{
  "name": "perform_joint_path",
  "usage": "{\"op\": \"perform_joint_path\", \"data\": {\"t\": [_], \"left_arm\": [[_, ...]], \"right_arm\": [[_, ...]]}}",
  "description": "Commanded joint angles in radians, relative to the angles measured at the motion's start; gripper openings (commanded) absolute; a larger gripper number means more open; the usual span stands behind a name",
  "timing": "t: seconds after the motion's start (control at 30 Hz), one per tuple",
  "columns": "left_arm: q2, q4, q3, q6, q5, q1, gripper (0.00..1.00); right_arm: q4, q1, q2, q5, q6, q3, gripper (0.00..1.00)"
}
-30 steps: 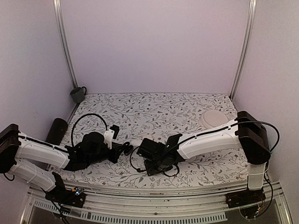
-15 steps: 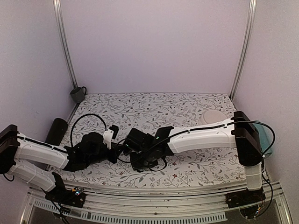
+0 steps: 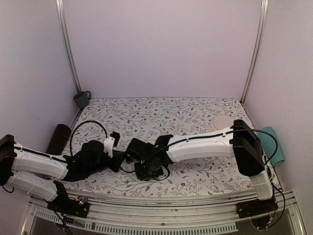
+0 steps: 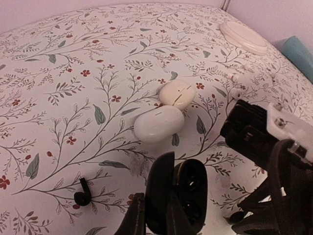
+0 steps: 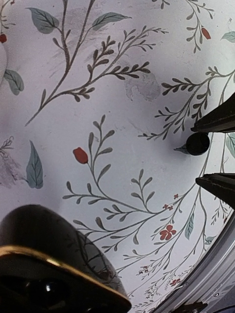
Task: Insert the wireless bluetooth earbuds into the charging case
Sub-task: Pick up the right earbud from the center of the board.
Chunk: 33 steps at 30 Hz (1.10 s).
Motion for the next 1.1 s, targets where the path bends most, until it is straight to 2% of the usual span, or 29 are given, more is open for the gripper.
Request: {"op": "perform_joint_path", "data": {"t": [0.0, 1.07], "left_arm": [[-0.034, -0.01, -0.018, -0.005, -0.014, 0.021, 0.0], [-0.03, -0.008, -0.014, 0.006, -0.053, 0.028, 0.0]], "right_arm": [[-0.028, -0.002, 0.029, 0.01, -0.011, 0.026, 0.29], [-0.066, -0.002, 0.088, 0.022, -0.046, 0.084, 0.26]]}}
